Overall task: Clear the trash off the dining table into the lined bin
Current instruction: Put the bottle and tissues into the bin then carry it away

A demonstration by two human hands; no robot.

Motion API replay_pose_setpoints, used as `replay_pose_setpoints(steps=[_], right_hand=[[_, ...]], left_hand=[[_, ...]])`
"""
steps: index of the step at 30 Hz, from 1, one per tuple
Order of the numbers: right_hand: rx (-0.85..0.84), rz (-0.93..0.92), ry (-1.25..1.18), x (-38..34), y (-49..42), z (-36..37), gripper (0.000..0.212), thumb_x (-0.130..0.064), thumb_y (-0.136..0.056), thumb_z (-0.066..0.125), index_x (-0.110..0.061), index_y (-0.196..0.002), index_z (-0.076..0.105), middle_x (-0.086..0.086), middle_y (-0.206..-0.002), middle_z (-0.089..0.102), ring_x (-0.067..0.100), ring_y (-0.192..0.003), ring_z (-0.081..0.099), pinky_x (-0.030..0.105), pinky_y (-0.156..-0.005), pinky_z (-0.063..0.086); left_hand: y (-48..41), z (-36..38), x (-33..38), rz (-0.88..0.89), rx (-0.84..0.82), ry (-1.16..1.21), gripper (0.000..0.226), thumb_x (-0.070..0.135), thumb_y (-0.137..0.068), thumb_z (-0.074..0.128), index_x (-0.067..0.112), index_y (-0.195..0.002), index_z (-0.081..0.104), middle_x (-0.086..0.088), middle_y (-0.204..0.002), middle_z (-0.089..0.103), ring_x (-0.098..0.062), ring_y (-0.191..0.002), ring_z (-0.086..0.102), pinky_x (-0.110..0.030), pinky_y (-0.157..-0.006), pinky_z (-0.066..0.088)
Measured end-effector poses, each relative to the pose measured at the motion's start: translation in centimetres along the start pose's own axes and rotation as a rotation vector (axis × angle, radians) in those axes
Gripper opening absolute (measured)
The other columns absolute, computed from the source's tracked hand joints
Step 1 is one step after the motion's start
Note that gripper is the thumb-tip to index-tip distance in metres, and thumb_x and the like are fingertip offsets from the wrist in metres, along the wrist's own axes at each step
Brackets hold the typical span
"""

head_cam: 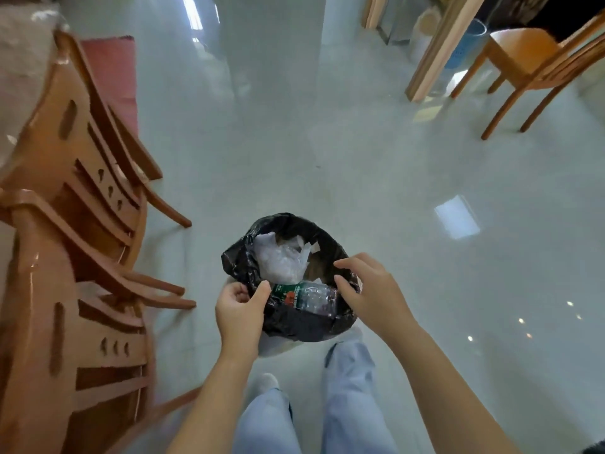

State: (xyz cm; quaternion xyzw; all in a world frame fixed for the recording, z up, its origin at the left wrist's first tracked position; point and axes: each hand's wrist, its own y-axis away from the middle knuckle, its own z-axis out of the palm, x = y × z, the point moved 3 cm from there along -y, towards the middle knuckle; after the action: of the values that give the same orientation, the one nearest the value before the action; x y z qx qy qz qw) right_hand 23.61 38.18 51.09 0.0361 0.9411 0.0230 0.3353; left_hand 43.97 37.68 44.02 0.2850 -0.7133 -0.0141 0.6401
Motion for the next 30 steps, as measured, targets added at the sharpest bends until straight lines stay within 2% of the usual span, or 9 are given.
replay_pose_setpoints(steps=[3,6,10,13,15,17,19,24,30], right_hand=[[-0.118,-0.041,-0.023,1.4,-5.7,1.6,0.021,-0.019,-0.085,0.057,-0.015,-0.106,0.061,0.000,-0.099,0.059,0.013,-0.089,0.051,0.020,-0.076,0.038],[-0.261,-0.102,-0.010,2.5,-10.9,3.4,0.022,-0.020,-0.086,0.054,-0.015,-0.108,0.060,-0.001,-0.101,0.059,0.013,-0.090,0.052,0.021,-0.074,0.038],[-0.473,-0.225,0.067,4.2,-16.3,6.0,0.023,-0.020,-0.086,0.054,-0.015,-0.108,0.059,0.002,-0.104,0.061,0.015,-0.090,0.053,0.021,-0.073,0.039],[-0.599,-0.307,0.134,5.8,-19.1,8.4,0.023,-0.020,-0.087,0.053,-0.016,-0.108,0.060,0.005,-0.105,0.061,0.019,-0.092,0.054,0.022,-0.071,0.040],[-0.646,-0.338,0.144,7.0,-20.6,10.1,0.023,-0.019,-0.087,0.053,-0.016,-0.108,0.060,0.006,-0.104,0.062,0.020,-0.089,0.055,0.022,-0.069,0.040],[-0.686,-0.344,0.144,8.6,-21.8,12.2,0.024,-0.018,-0.087,0.052,-0.014,-0.109,0.061,0.008,-0.102,0.062,0.021,-0.087,0.055,0.026,-0.070,0.043],[-0.723,-0.345,0.156,10.5,-22.8,14.7,0.024,-0.018,-0.087,0.052,-0.014,-0.109,0.060,0.008,-0.101,0.062,0.022,-0.089,0.055,0.029,-0.073,0.045],[-0.790,-0.317,0.183,17.0,-24.6,22.2,0.029,-0.019,-0.088,0.051,-0.015,-0.116,0.056,0.004,-0.108,0.059,0.020,-0.097,0.055,0.025,-0.075,0.041],[-0.858,-0.384,0.233,24.5,-25.9,32.8,0.030,-0.022,-0.088,0.049,-0.018,-0.117,0.054,0.003,-0.111,0.057,0.019,-0.100,0.053,0.025,-0.074,0.040]], left_hand=[[-2.1,1.7,-0.9,-0.043,0.123,0.006,0.034,0.018,-0.073,0.070,0.017,-0.058,0.040,0.007,-0.053,0.039,-0.009,-0.049,0.034,-0.017,-0.042,0.031],[-3.5,3.0,-2.3,-0.119,0.263,-0.027,0.029,0.021,-0.074,0.070,0.018,-0.060,0.044,0.012,-0.052,0.042,-0.006,-0.048,0.037,-0.014,-0.042,0.031],[-5.4,5.5,-5.3,-0.284,0.429,-0.041,0.024,0.026,-0.076,0.069,0.019,-0.068,0.047,0.002,-0.062,0.047,-0.021,-0.059,0.047,-0.030,-0.053,0.037],[-6.6,8.1,-7.8,-0.416,0.552,0.011,0.021,0.028,-0.077,0.068,0.023,-0.071,0.049,-0.001,-0.067,0.054,-0.031,-0.069,0.061,-0.039,-0.065,0.050],[-7.5,9.7,-9.7,-0.489,0.626,0.050,0.021,0.026,-0.078,0.067,0.018,-0.071,0.050,-0.005,-0.069,0.056,-0.034,-0.074,0.062,-0.048,-0.073,0.053],[-8.6,11.0,-11.9,-0.557,0.682,0.046,0.022,0.026,-0.078,0.066,0.010,-0.072,0.051,-0.010,-0.072,0.058,-0.035,-0.076,0.062,-0.050,-0.076,0.053],[-10.0,12.1,-14.6,-0.594,0.712,0.012,0.025,0.026,-0.078,0.065,0.005,-0.073,0.053,-0.015,-0.074,0.060,-0.036,-0.074,0.063,-0.050,-0.075,0.052],[-14.3,14.7,-22.8,-0.592,0.740,-0.027,0.021,0.021,-0.079,0.064,0.001,-0.075,0.060,-0.019,-0.076,0.065,-0.038,-0.074,0.063,-0.050,-0.073,0.053],[-19.4,16.7,-33.8,-0.608,0.728,-0.028,0.017,0.021,-0.079,0.063,0.012,-0.066,0.059,-0.010,-0.068,0.064,-0.036,-0.071,0.063,-0.050,-0.071,0.054]])
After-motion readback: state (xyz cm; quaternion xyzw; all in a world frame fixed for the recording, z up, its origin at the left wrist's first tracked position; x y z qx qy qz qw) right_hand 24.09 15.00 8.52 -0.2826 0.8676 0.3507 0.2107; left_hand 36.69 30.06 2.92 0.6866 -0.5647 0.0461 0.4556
